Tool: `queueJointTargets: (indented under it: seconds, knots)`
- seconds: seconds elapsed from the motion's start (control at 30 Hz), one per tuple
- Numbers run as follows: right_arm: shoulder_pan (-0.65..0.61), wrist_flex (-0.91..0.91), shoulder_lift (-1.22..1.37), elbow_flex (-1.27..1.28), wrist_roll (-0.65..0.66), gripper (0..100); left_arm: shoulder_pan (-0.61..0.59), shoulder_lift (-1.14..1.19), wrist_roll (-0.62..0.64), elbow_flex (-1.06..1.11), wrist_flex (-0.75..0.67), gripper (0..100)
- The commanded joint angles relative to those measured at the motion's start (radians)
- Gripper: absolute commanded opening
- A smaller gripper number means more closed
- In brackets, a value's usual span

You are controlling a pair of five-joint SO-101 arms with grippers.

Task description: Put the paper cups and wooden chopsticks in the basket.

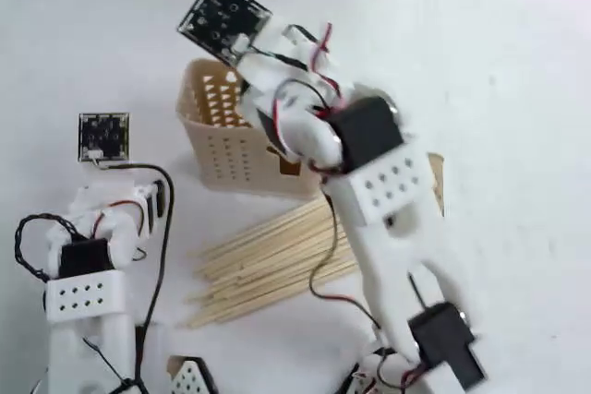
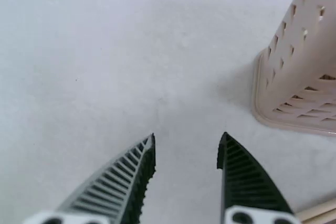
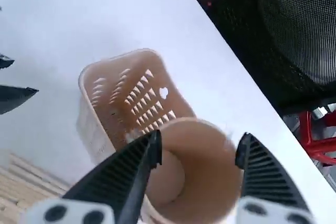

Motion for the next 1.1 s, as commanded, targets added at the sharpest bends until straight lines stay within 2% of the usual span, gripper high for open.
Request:
queueJointTargets:
  seconds: [0.0,0.2,0.4,0.5,0.67,0.9,1.0,1.07]
  knots:
    - [0.097,0.067,-0.074,0.031,-0.014,23.4,0.012,-0.016,-0.003,-0.003,-0.017,20]
    - [0.206,-0.062,-0.044,0.259,-0.015,23.4,0.012,-0.016,-0.003,-0.003,-0.017,20]
    - [0.234,-0.251,-0.035,0.468,-0.014,23.4,0.012,-0.012,-0.003,-0.003,-0.017,20]
    - [0.234,-0.271,-0.047,0.474,-0.014,23.4,0.012,-0.012,-0.003,-0.003,-0.017,20]
    - [0.234,-0.213,-0.114,0.336,-0.014,23.4,0.012,-0.012,-0.003,-0.003,-0.017,20]
    - [0.237,0.005,-0.26,0.117,-0.014,23.4,0.012,-0.012,-0.003,-0.003,-0.017,20]
    - [0.291,0.087,-0.294,0.078,-0.025,23.3,0.012,-0.012,-0.003,-0.003,-0.017,20]
    - [0.369,0.12,-0.292,0.08,-0.104,23.3,0.012,-0.012,-0.003,-0.003,-0.017,20]
